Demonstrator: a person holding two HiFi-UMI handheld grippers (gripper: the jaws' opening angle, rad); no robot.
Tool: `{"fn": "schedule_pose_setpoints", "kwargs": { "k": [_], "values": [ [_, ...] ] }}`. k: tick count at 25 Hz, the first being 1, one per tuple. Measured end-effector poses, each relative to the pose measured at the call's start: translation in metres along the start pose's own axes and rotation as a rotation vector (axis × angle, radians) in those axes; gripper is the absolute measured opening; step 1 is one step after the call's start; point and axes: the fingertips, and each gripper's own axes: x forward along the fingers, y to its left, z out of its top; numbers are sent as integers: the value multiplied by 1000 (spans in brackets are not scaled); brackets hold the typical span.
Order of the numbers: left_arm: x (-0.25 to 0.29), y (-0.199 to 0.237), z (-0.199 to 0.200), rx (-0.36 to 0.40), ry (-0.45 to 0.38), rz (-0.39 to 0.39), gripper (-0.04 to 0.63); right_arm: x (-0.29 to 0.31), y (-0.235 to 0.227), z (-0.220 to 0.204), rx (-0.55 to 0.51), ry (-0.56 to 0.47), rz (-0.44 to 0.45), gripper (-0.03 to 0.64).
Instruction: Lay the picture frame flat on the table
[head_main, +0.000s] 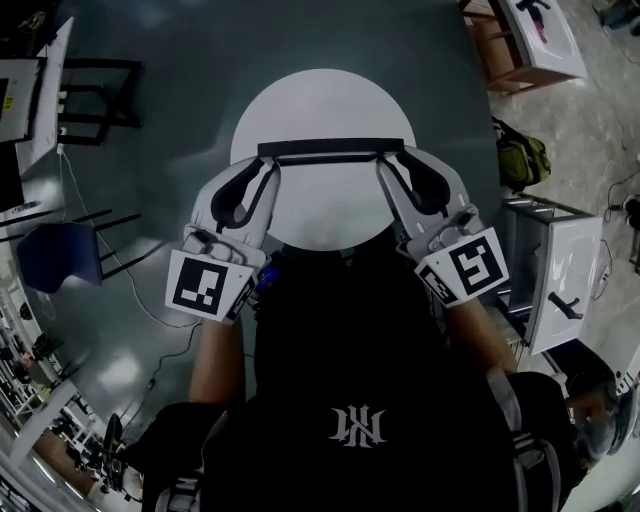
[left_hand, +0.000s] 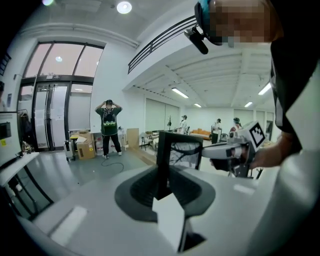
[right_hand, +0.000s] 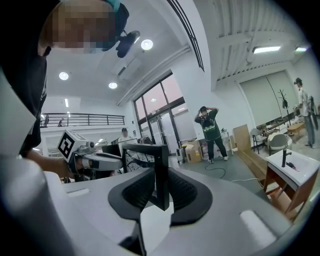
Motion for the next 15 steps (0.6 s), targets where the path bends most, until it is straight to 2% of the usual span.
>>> {"fn": "schedule_pose_setpoints", "kwargs": {
  "k": [5, 10, 15],
  "values": [
    [25, 30, -22, -13, 2, -57, 61, 32, -11, -22, 6, 33, -61, 63],
    [43, 35, -53, -24, 59, -148, 61, 44, -22, -55, 57, 94, -136, 63],
    [61, 41, -87, -59, 98, -181, 60, 53, -32, -94, 105, 152, -173, 63]
  ]
}}
